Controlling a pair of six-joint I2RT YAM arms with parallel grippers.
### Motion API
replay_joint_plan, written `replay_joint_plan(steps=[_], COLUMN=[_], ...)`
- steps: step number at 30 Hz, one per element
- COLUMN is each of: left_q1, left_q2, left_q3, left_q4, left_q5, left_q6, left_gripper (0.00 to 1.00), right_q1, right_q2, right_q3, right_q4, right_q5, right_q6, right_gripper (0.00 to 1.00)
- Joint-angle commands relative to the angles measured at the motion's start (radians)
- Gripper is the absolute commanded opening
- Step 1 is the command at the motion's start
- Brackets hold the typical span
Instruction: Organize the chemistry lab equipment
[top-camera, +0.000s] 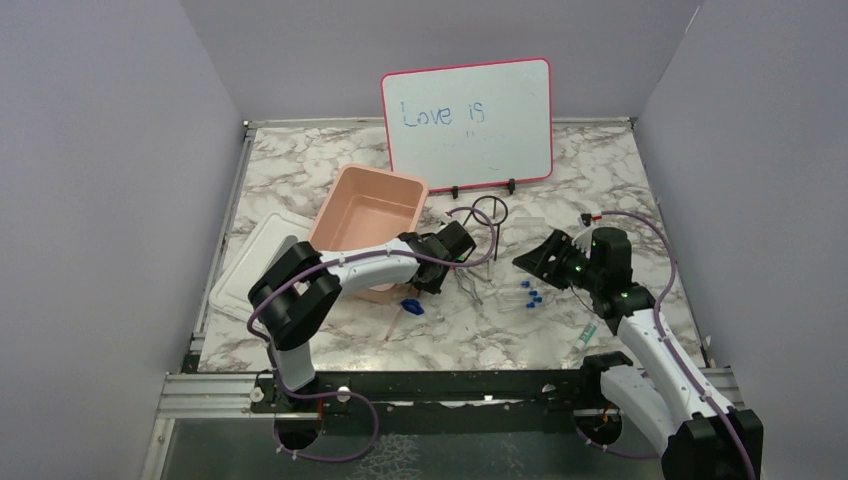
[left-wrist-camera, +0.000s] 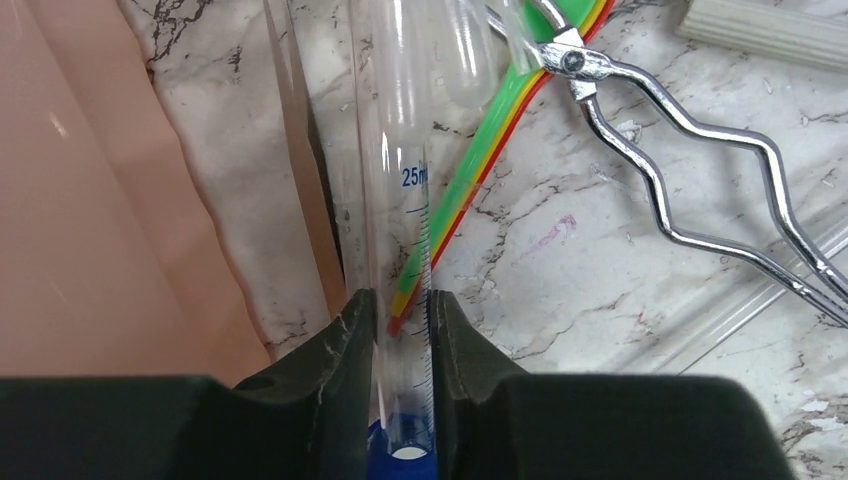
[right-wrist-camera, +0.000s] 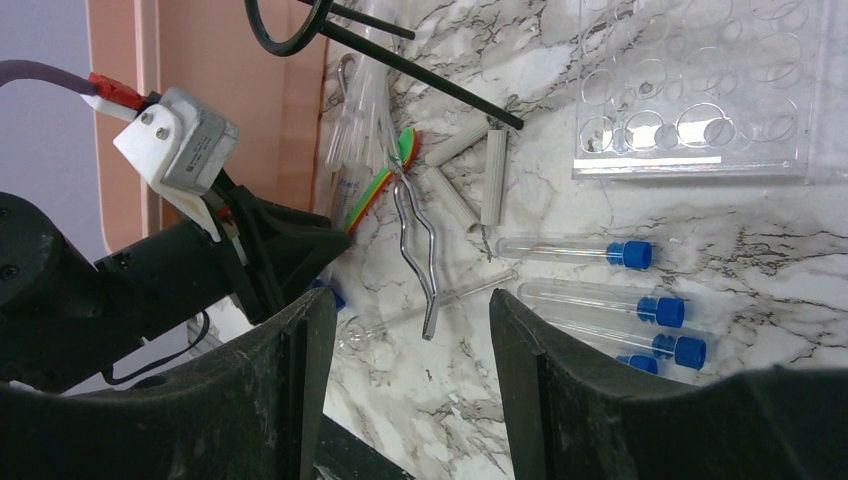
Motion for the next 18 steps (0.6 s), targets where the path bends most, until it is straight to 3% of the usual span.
replay_joint_plan(steps=[1,6,13,18], left_q1=[-0.009,-0.009,-0.009,-0.009], left_q2=[-0.012,-0.085,-0.190,-0.246], left_q3=[0.052,0.090,0.119,0.172], left_q4=[-0.030,-0.095,-0.165,-0.205], left_q5=[0.030,0.125,0.085,0.091], left_q6=[-0.005,-0.002,-0.036,-0.026], left_gripper=[0.18,0.14,0.14,0.14], right_q1=[-0.003,-0.003,-0.004,-0.003], right_q2=[-0.038,-0.067,-0.220,-0.232], right_q3=[0.007,0.022,0.008,0.030], right_q4=[-0.013,-0.051,-0.059,-0.101], right_q5=[0.009,0.033,0.084,0.088], right_q6=[0.011,0.029,0.078,0.089], right_gripper=[0.61,0.61,0.61,0.60])
